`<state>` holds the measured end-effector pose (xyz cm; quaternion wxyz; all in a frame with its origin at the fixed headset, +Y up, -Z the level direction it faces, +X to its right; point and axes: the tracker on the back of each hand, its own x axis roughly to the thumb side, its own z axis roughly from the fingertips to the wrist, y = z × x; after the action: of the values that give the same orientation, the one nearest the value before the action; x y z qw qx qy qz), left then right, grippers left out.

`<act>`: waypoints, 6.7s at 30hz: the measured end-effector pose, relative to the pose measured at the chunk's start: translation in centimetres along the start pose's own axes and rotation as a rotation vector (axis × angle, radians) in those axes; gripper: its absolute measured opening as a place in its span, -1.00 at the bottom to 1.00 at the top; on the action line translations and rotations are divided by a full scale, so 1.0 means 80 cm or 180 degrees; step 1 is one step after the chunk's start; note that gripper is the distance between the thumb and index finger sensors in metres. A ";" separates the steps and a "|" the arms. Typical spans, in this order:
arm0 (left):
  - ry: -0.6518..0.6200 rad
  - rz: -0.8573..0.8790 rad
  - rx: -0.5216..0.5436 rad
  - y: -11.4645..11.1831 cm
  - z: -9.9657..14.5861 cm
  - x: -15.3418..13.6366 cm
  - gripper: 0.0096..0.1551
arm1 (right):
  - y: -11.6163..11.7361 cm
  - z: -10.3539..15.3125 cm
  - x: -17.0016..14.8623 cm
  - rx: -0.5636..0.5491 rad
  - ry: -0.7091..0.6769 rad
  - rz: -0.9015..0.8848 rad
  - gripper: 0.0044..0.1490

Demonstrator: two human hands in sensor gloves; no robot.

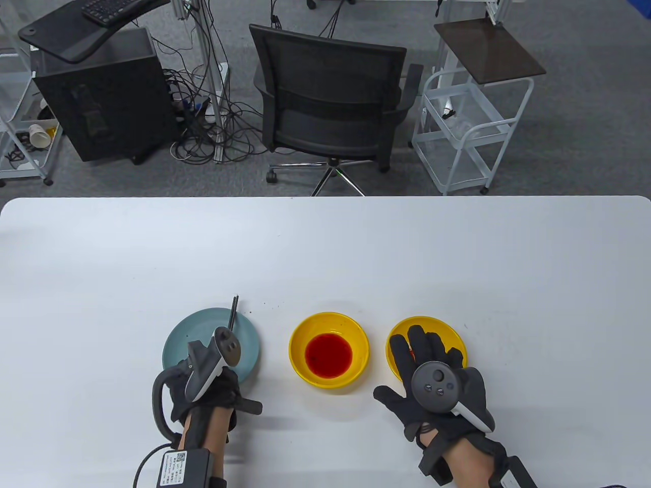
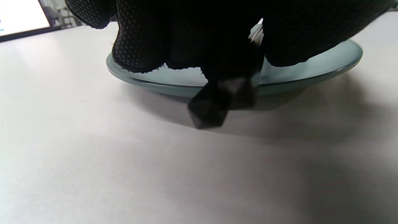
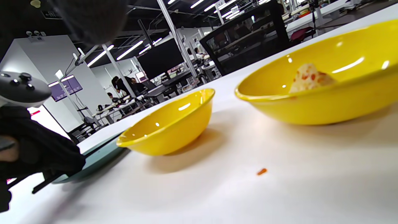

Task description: Dip chopsticks into soy sauce and dot onto dumpling

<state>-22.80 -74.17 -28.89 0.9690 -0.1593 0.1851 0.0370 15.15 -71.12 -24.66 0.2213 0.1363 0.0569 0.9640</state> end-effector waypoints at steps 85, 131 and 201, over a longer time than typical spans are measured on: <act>-0.1298 0.0662 0.1105 0.029 0.042 0.017 -0.09 | 0.017 0.000 0.050 -0.0843 -0.0674 -0.0769 -0.35; -0.1172 0.0520 0.0533 0.016 0.035 0.020 -0.07 | -0.091 0.034 -0.072 -0.1894 0.0613 -0.1210 -0.34; -0.1130 0.0706 -0.0053 0.009 0.031 0.015 -0.07 | -0.081 0.026 -0.063 -0.1414 0.0331 -0.1140 -0.27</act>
<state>-20.91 -72.69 -27.33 0.9751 -0.1369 0.0276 0.1725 22.78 -67.45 -24.97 0.4092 0.0226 -0.1211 0.9041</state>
